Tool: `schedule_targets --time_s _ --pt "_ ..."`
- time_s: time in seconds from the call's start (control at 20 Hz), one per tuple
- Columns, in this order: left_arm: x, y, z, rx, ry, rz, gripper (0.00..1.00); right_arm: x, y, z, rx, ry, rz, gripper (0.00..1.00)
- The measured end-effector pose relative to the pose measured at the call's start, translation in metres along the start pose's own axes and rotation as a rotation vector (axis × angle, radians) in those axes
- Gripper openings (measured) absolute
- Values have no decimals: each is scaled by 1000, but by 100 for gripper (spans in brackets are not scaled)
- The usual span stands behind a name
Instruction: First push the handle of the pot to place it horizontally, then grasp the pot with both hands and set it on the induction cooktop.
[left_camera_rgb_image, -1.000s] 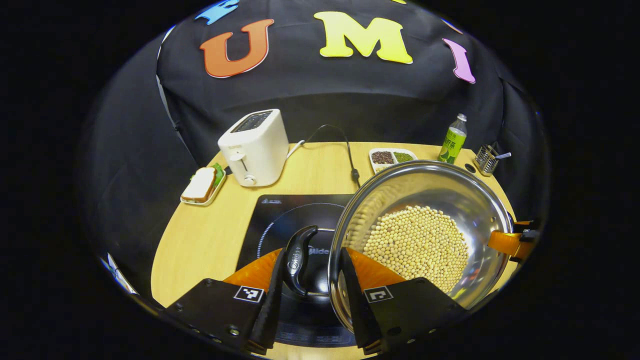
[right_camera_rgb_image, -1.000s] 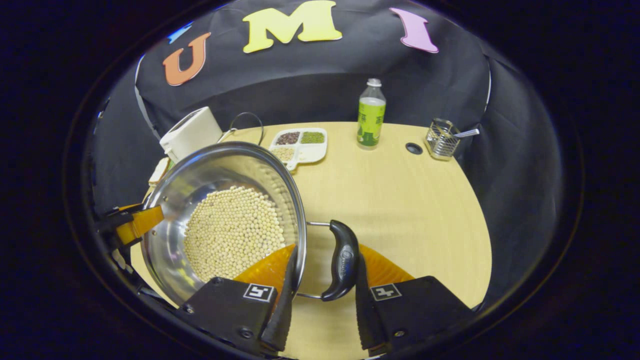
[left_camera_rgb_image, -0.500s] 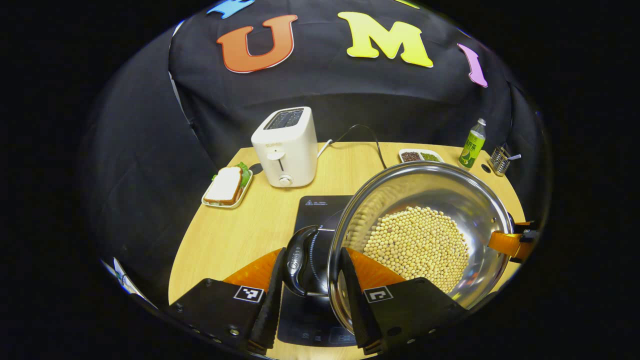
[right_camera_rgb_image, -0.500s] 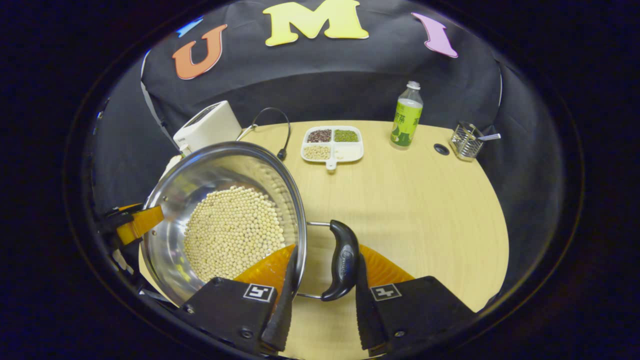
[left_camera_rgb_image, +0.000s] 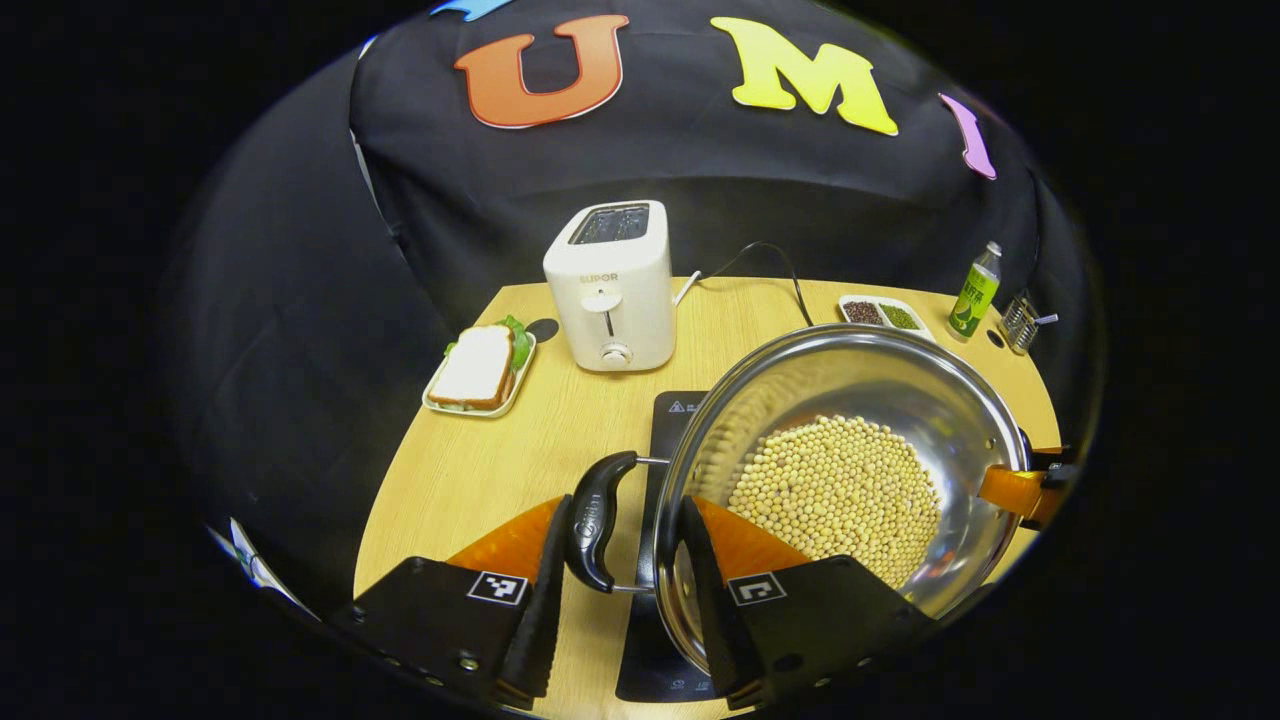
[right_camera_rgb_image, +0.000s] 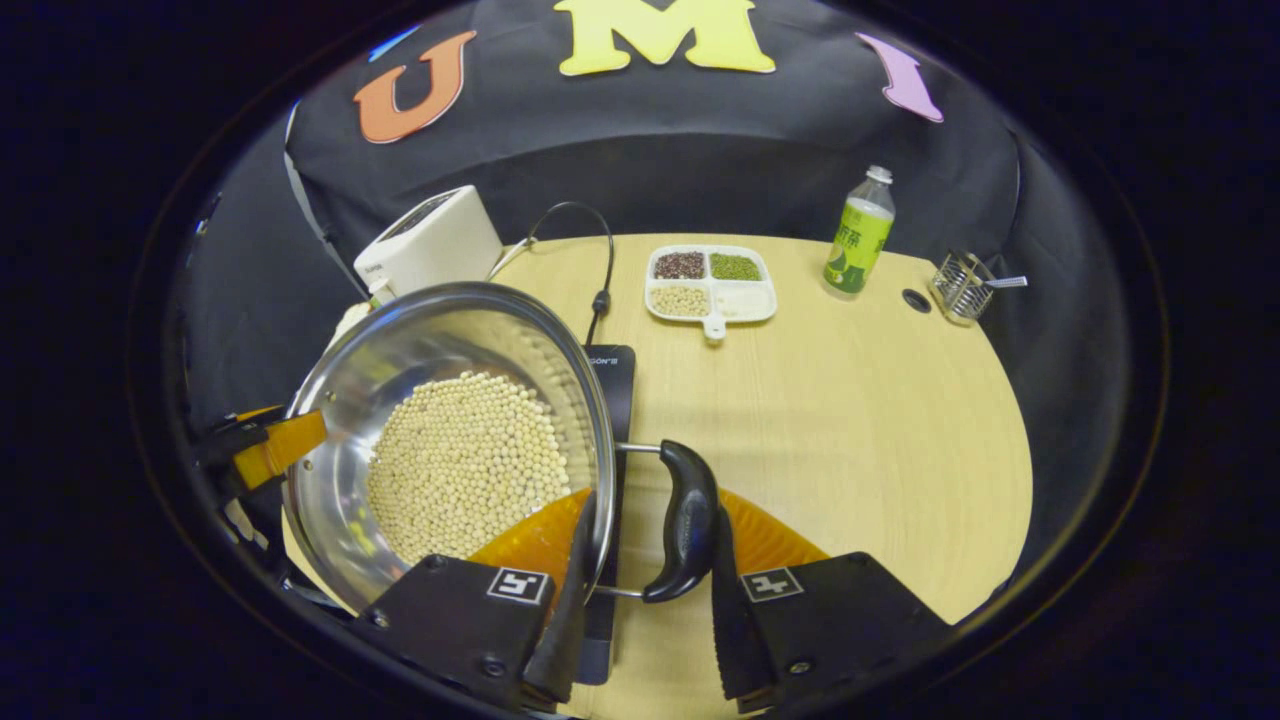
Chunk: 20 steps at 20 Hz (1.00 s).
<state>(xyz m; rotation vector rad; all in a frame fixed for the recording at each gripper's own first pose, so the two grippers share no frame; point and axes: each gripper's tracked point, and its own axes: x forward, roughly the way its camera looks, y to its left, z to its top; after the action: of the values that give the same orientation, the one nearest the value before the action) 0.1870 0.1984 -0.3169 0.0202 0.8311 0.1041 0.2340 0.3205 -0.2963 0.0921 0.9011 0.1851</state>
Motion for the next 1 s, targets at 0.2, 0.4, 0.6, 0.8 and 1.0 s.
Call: schedule_targets --time_s 0.2,0.4,0.6,0.8,1.0 --pt "7 3 -6 0 15 -3 58 7 3 0 -14 12 -9 53" --pt "14 0 -11 -5 28 -12 58 12 1 -4 -13 29 -18 54" --pt "14 -1 -12 25 18 -13 58 14 -1 -6 -10 29 -15 54" --pt "15 -1 -13 24 -2 -11 58 14 -2 -7 0 11 -10 56" --pt "14 -2 -14 28 -12 -7 59 14 -2 -7 5 4 -11 58"
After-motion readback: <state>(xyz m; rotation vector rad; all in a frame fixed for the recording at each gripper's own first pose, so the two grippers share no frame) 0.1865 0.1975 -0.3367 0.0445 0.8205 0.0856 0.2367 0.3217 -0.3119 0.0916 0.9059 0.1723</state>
